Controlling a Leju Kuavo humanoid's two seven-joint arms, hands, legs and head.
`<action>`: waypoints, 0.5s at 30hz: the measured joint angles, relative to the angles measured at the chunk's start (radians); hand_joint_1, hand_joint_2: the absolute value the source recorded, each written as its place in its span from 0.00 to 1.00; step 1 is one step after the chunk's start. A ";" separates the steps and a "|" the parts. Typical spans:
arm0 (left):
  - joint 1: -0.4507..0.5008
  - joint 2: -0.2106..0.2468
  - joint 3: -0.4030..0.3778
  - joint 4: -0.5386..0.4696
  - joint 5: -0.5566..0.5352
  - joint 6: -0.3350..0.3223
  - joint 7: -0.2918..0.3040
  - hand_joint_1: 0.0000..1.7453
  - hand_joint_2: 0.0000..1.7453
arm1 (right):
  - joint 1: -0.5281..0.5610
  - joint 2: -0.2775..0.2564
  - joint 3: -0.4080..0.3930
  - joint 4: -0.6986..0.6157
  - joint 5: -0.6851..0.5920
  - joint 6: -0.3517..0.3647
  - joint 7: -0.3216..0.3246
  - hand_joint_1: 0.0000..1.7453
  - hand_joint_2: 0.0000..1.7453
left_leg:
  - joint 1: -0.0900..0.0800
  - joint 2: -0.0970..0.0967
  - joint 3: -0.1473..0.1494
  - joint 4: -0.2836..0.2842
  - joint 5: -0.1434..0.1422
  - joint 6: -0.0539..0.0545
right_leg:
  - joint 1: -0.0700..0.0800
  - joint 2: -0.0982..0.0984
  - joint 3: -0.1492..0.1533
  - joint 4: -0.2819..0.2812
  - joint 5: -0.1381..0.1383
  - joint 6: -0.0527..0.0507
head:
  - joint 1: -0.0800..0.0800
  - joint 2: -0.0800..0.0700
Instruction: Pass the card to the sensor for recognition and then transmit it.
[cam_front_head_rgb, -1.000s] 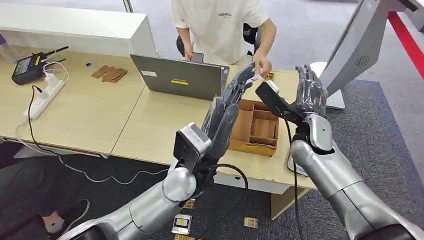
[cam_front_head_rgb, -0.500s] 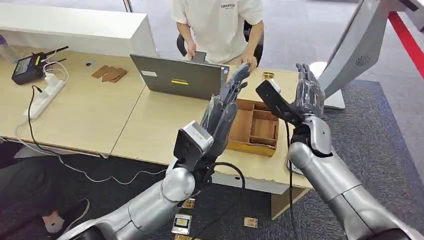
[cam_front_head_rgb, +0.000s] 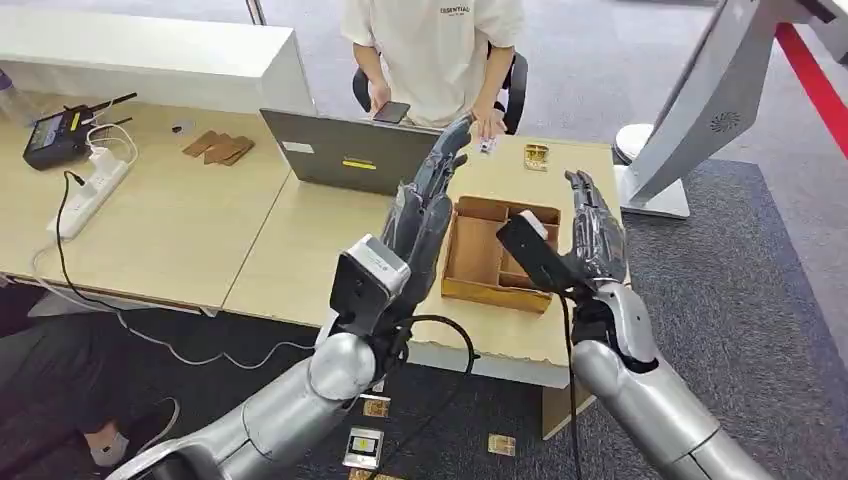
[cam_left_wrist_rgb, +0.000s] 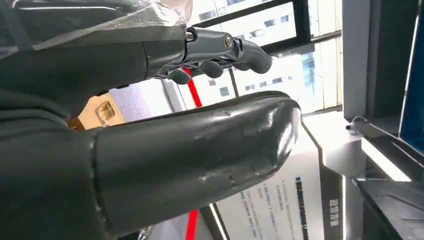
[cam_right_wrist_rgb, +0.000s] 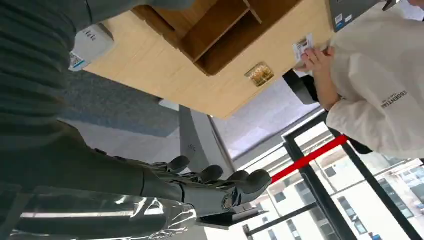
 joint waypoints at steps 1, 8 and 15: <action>0.001 0.002 0.000 -0.003 0.000 0.000 0.000 0.00 0.00 | 0.007 -0.002 0.000 -0.007 0.002 0.004 -0.002 0.00 1.00 | 0.000 0.000 0.000 0.000 0.000 0.000 | 0.000 0.000 0.000 0.000 0.000 0.000 | 0.000 0.000; 0.002 0.007 0.001 -0.014 -0.001 0.003 0.001 0.00 0.00 | 0.056 -0.016 0.001 -0.047 0.025 0.059 -0.015 0.00 1.00 | 0.000 0.000 0.000 0.000 0.000 0.000 | 0.000 0.000 0.000 0.000 0.000 0.000 | 0.000 0.000; 0.012 0.010 0.004 -0.029 -0.012 -0.005 -0.001 0.00 0.00 | 0.076 -0.015 0.014 -0.052 0.092 0.149 -0.034 0.00 1.00 | 0.000 0.000 0.000 0.000 0.000 0.000 | 0.000 0.000 0.000 0.000 0.000 0.000 | 0.000 0.000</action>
